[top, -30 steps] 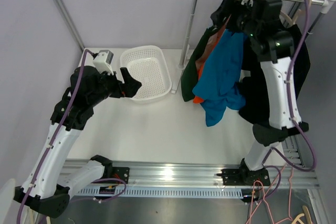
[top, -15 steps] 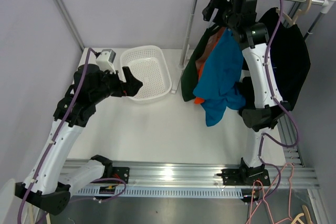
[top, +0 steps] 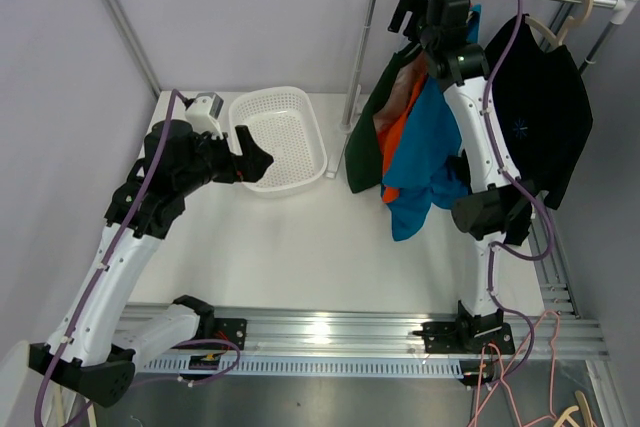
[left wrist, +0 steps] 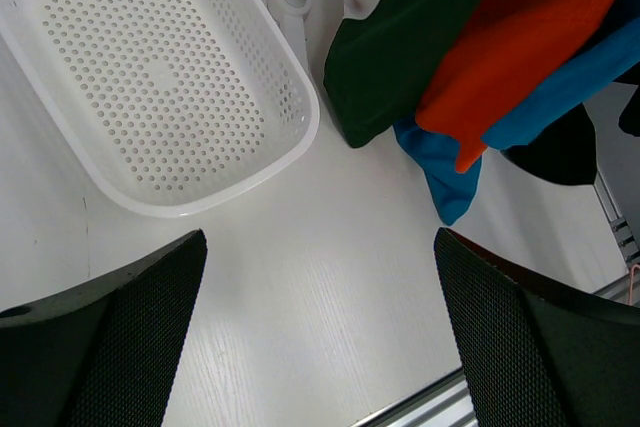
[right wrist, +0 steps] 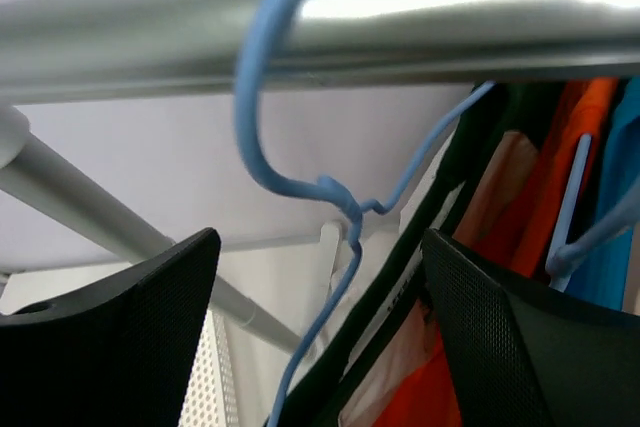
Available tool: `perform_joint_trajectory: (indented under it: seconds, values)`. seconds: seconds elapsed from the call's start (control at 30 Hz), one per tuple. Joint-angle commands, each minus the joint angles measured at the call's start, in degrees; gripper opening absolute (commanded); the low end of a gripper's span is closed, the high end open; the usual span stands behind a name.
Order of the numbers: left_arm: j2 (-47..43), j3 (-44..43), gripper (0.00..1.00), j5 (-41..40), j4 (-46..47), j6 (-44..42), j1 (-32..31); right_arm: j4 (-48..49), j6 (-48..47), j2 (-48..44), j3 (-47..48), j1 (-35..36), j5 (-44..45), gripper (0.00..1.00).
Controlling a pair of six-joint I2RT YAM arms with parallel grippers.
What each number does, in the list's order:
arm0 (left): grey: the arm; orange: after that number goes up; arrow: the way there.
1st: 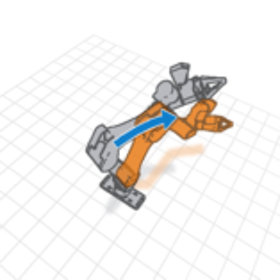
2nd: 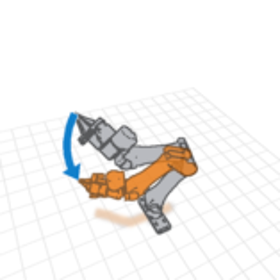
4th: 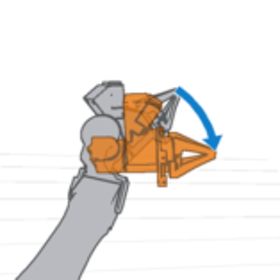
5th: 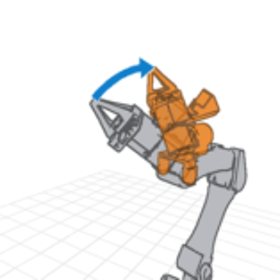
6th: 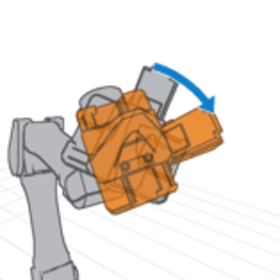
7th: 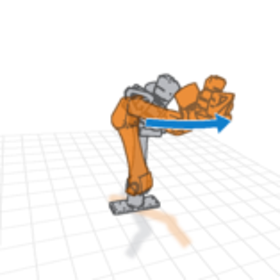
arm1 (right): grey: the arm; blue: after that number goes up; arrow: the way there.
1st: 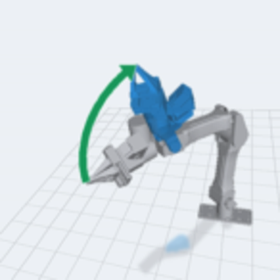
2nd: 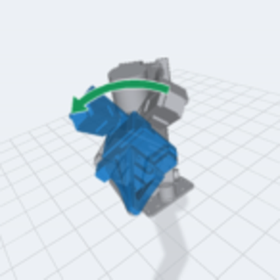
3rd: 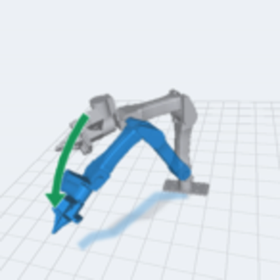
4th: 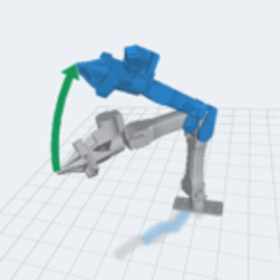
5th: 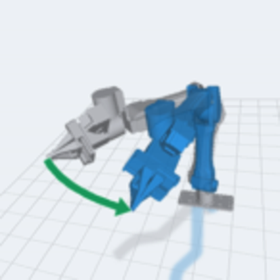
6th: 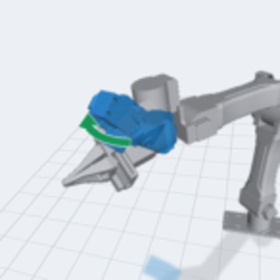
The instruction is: Remove the t-shirt from the hanger
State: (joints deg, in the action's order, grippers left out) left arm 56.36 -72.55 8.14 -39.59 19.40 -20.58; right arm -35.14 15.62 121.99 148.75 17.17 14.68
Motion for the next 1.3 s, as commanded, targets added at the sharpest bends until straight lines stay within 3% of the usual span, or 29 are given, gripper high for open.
perform_joint_trajectory:
  seconds: [0.0, 0.17, 0.23, 0.37, 0.57, 0.7, 0.73, 0.77, 0.83, 0.87, 0.93, 0.97, 1.27]
  values:
    - [-0.37, -0.13, 0.99, 0.21, 2.15, -1.20, -0.43, 7.18, -5.41, 0.35, 0.84, 1.64, 6.67, 0.86]
    - [-0.81, 0.39, 1.00, 0.47, 2.50, -1.38, -0.43, 10.69, -10.69, 0.52, 0.23, 4.27, 12.12, 0.83]
    - [-0.90, 0.66, 1.00, 0.65, 2.68, -1.38, -0.43, 10.97, -11.40, 0.79, 0.40, 4.54, 12.66, 0.70]
    - [-0.90, 1.01, 0.99, 0.74, 2.68, -1.47, -0.43, 11.58, -12.27, 1.32, 0.32, 4.28, 13.88, 0.61]
    - [-0.90, 0.92, 1.00, 0.82, 2.77, -1.56, -0.43, 11.05, -13.33, 2.37, 0.93, 3.57, 15.64, 0.60]
    - [-0.81, 1.19, 0.99, 0.82, 2.68, -1.64, -0.34, 11.40, -13.95, 3.25, 0.93, 2.61, 16.26, 0.69]
    - [-0.72, 1.19, 1.00, 0.82, 2.77, -1.73, -0.34, 11.32, -13.95, 3.51, 1.02, 2.35, 16.26, 0.66]
    - [-0.64, 1.27, 1.00, 0.82, 2.77, -1.64, -0.43, 11.49, -13.86, 3.60, 1.02, 2.00, 16.17, 0.54]
    - [-0.64, 1.36, 1.00, 0.82, 2.77, -1.64, -0.43, 11.93, -14.21, 3.60, 0.76, 1.82, 16.79, 0.40]
    - [-0.64, 1.36, 1.00, 0.74, 2.85, -1.73, -0.43, 12.02, -14.04, 3.60, 0.75, 1.55, 16.61, 0.21]
    - [-0.64, 1.36, 0.99, 0.65, 2.85, -1.73, -0.43, 12.11, -13.86, 3.34, 0.75, 1.55, 16.44, 0.04]
    - [-0.64, 1.45, 1.00, 0.56, 2.77, -1.73, -0.43, 12.11, -13.77, 2.82, 0.84, 1.64, 16.00, 0.00]
    - [-1.07, 1.45, 0.99, 0.29, 3.12, -1.82, -0.43, 15.45, -19.31, -4.04, -0.39, 5.85, 12.49, 0.00]
